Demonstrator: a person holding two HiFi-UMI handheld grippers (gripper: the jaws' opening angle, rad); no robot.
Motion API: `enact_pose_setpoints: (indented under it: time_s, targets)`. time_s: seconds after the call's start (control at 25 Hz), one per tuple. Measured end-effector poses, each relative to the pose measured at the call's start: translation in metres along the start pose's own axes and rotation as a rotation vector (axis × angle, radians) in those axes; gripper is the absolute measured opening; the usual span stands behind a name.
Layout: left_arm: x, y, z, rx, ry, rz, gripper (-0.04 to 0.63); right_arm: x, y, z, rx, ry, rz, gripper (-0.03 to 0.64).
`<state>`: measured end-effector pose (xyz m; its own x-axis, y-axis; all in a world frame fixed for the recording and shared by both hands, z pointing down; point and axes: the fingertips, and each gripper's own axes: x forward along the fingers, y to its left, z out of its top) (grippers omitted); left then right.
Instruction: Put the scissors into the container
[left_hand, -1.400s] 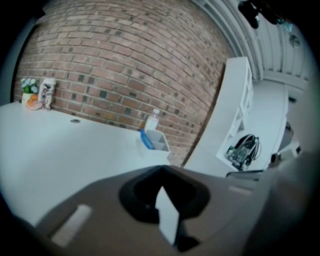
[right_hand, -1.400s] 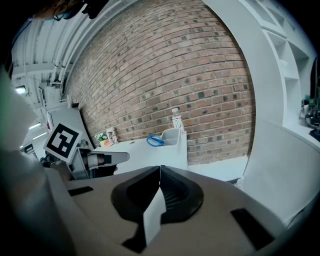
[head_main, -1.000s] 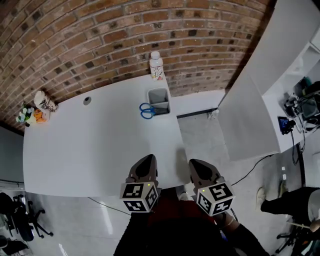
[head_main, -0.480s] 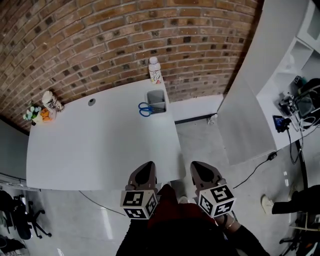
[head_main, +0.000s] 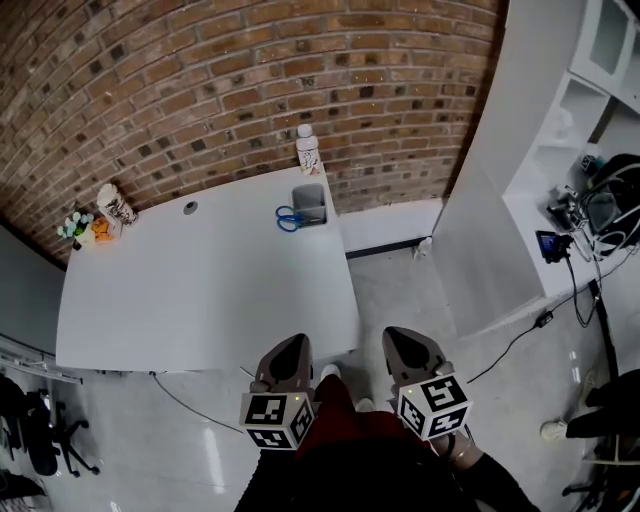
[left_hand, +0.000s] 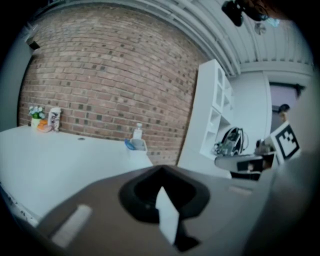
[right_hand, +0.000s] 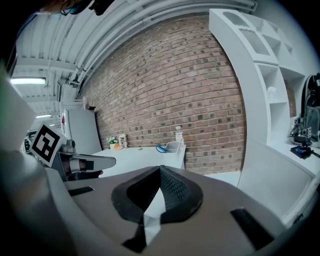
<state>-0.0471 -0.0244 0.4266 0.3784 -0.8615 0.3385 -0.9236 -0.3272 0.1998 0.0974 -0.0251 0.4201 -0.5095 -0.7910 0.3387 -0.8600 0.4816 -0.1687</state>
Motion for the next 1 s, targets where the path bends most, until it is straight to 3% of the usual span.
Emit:
enact_pose_setpoints:
  time_s: [1.0]
  targets:
    - [-0.049,-0.026,0.01,0.014,-0.08,0.057,0.003,-0.048,-0.006,0.003,-0.006,-0.064,0.049,0.008]
